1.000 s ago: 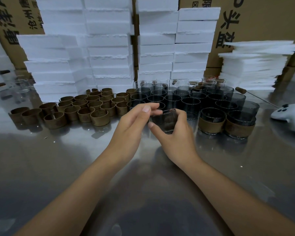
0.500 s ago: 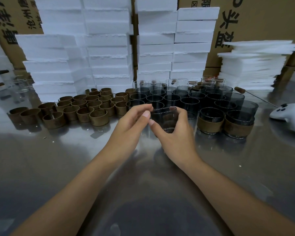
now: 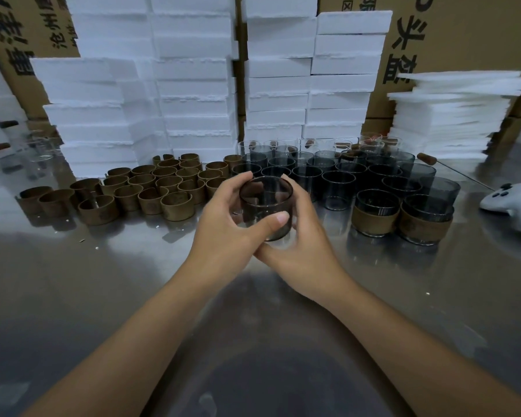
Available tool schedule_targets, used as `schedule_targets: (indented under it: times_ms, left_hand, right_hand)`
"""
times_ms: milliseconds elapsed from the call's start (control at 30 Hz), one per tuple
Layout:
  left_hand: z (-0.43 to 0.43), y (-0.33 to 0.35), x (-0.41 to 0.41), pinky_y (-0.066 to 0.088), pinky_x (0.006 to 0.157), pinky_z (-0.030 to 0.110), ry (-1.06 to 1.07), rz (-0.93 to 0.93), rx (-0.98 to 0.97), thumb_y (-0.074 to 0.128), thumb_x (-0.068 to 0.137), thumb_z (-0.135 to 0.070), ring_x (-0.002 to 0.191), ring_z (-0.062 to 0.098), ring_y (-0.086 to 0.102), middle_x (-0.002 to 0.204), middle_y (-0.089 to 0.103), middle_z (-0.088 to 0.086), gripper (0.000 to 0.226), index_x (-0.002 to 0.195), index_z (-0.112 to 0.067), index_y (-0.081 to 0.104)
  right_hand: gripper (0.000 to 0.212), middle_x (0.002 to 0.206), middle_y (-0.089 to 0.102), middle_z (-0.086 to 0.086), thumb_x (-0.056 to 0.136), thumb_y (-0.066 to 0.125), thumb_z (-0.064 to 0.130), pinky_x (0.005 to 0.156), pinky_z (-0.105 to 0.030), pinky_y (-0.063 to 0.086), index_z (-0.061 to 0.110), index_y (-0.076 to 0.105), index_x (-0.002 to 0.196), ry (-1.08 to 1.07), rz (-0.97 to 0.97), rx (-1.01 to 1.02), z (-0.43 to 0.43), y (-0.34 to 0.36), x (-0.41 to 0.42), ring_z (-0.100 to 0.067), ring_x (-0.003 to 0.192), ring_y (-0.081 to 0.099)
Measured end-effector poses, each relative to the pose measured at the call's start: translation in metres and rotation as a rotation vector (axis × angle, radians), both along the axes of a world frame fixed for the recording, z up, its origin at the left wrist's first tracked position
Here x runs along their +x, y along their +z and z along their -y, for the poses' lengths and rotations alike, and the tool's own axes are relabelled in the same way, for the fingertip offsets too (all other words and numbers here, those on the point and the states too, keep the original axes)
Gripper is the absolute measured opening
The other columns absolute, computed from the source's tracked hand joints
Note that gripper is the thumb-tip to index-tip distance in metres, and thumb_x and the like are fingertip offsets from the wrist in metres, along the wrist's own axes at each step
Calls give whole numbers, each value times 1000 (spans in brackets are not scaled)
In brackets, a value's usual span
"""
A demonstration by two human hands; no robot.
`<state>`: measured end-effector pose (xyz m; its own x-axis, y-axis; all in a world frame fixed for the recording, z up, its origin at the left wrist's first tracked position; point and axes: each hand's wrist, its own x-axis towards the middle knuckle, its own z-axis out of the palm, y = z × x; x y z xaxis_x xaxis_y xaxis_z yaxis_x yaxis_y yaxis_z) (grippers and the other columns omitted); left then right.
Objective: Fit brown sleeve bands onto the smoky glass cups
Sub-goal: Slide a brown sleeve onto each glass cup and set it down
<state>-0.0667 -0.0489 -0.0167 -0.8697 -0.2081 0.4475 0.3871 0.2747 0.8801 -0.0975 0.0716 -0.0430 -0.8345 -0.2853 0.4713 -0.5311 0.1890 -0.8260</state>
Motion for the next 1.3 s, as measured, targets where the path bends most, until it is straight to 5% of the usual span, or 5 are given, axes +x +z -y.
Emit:
schedule_targets:
  times_ms: [100,300,633,1000,1300]
  left_hand:
    - [4,3,0,48,100,32,55,-15,2,82,70,-16,109,2,60,116,63,-12,64,126,-28,50]
    - [2,1,1,47,101,36,40,-23,-4,83,68,-18,112,6,60,117,63,-13,67,126,-28,51]
    - [-6,0,6,45,98,21,11,-56,-92,85,67,-16,110,-1,58,116,63,-13,70,127,-24,52]
    - [-12,3,8,43,90,7,-34,-48,10,82,69,-8,104,-8,60,108,64,-17,64,123,-25,53]
    - [-8,0,6,43,80,3,-38,-74,-22,80,72,-6,98,-16,57,102,63,-25,64,125,-27,51]
  right_hand:
    - [79,122,50,13,76,68,2,84,2,34,24,32,142,-31,43,34,-1,1,-2,15,107,47]
    - [19,61,66,9,95,47,3,56,-11,48,16,61,98,-160,341,-393,-7,18,-6,-3,58,63]
    - [27,67,72,-1,97,53,18,68,-26,55,15,65,73,46,699,-709,-5,24,-2,-10,59,68]
    - [47,112,69,-7,97,37,49,78,-33,54,15,63,116,284,948,-780,4,27,7,-22,112,63]
    - [63,113,70,-11,93,32,64,76,-36,58,16,69,110,338,981,-693,2,23,5,-20,102,68]
